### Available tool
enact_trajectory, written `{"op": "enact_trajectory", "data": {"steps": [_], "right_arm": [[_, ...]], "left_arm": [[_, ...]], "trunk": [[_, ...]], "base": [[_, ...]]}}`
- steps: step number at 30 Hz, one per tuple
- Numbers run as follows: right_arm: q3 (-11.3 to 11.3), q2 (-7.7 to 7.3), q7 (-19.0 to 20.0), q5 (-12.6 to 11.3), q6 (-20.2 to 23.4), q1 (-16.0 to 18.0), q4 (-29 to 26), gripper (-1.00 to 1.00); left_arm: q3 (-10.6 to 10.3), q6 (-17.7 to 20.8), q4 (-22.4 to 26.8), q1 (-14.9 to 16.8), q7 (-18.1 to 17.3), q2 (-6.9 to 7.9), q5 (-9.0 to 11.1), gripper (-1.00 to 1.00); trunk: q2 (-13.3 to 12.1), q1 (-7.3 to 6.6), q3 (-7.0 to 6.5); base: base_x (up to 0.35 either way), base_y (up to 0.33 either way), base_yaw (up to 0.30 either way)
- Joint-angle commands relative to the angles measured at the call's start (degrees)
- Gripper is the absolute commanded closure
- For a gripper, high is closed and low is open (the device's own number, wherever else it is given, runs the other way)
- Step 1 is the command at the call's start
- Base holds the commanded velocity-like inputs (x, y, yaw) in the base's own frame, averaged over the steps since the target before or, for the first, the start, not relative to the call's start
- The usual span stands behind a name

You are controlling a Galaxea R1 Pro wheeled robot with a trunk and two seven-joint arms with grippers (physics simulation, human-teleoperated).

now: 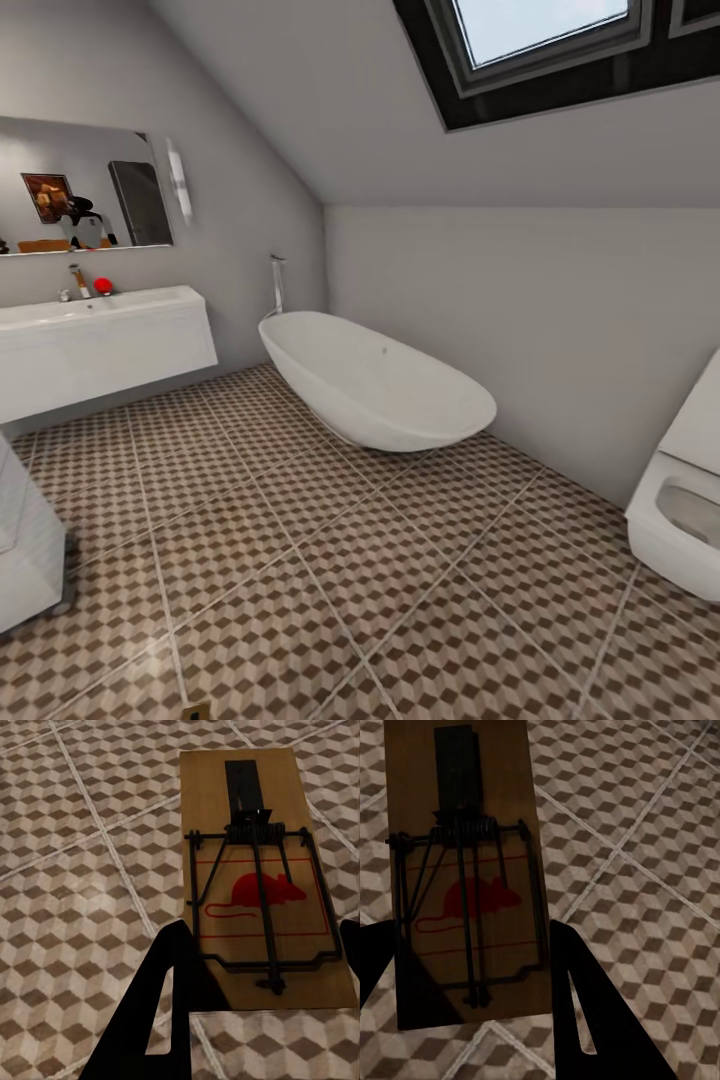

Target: Take the four mousetraps from the cabinet in the bathroom and place them on the bathroom floor. Make sure all four end up on the same floor surface, and ensure that at least two of them are either under or directly next to the same bathroom sink.

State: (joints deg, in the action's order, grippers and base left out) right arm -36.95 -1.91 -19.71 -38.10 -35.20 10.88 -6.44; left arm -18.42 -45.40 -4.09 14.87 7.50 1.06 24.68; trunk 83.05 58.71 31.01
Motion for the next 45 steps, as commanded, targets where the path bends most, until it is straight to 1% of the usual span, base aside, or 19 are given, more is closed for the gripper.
{"op": "enact_trajectory", "data": {"steps": [1,5,10,13,14,15,18,21,24,45], "right_arm": [[-0.51,-0.01,-0.24,-0.32,-0.05,0.02,-0.12,1.0],[-0.5,1.28,-0.24,-0.39,-0.05,0.02,-0.13,1.0],[-0.55,2.48,-0.2,-0.42,-0.07,0.02,-0.15,1.0],[-0.61,2.9,-0.03,-0.36,0.07,0.02,-0.15,1.0],[-0.54,3.54,0.11,-0.43,0.13,0.02,-0.2,1.0],[-0.47,3.69,0.14,-0.54,0.16,0.02,-0.22,1.0],[-0.49,3.51,0.29,-0.32,0.06,0.02,-0.16,1.0],[-0.54,2.56,0.41,-0.24,0.05,0.02,-0.02,1.0],[-0.57,2.21,0.4,-0.22,0.11,0.02,0.01,1.0],[-0.66,2.1,0.46,-0.13,0.13,0.02,0.02,1.0]], "left_arm": [[-0.51,-0.22,-0.18,0.07,0.51,-0.06,-0.07,1.0],[-0.52,-0.22,-0.22,0.07,0.5,-0.09,-0.07,1.0],[-0.53,-0.22,-0.22,0.07,0.5,-0.09,-0.07,1.0],[-0.51,-0.22,-0.22,0.07,0.5,-0.09,-0.07,1.0],[-0.54,-0.22,-0.22,0.07,0.5,-0.09,-0.07,1.0],[-0.51,-0.22,-0.22,0.07,0.5,-0.09,-0.07,1.0],[-0.5,-0.22,-0.22,0.07,0.5,-0.11,-0.07,1.0],[-0.55,-0.22,-0.22,0.07,0.5,-0.26,-0.07,1.0],[-0.56,-0.22,-0.22,0.07,0.5,-0.33,-0.07,1.0],[-0.56,-0.22,-0.29,0.07,0.5,-0.51,-0.07,1.0]], "trunk": [[0.03,0.02,0.06],[0.03,0.02,0.06],[0.03,0.02,0.06],[0.03,0.02,0.06],[0.03,0.02,0.06],[0.03,0.02,0.06],[0.03,0.02,0.06],[0.03,0.02,0.06],[0.03,0.02,0.06],[0.03,0.02,0.06]], "base": [[0.254,0.0,0.0],[0.319,0.0,0.0],[0.334,0.0,0.0],[0.336,0.0,0.0],[0.335,0.0,0.0],[0.334,0.0,0.0],[0.329,0.0,0.0],[0.208,0.0,0.104],[0.058,0.0,0.205],[0.004,0.0,0.242]]}}
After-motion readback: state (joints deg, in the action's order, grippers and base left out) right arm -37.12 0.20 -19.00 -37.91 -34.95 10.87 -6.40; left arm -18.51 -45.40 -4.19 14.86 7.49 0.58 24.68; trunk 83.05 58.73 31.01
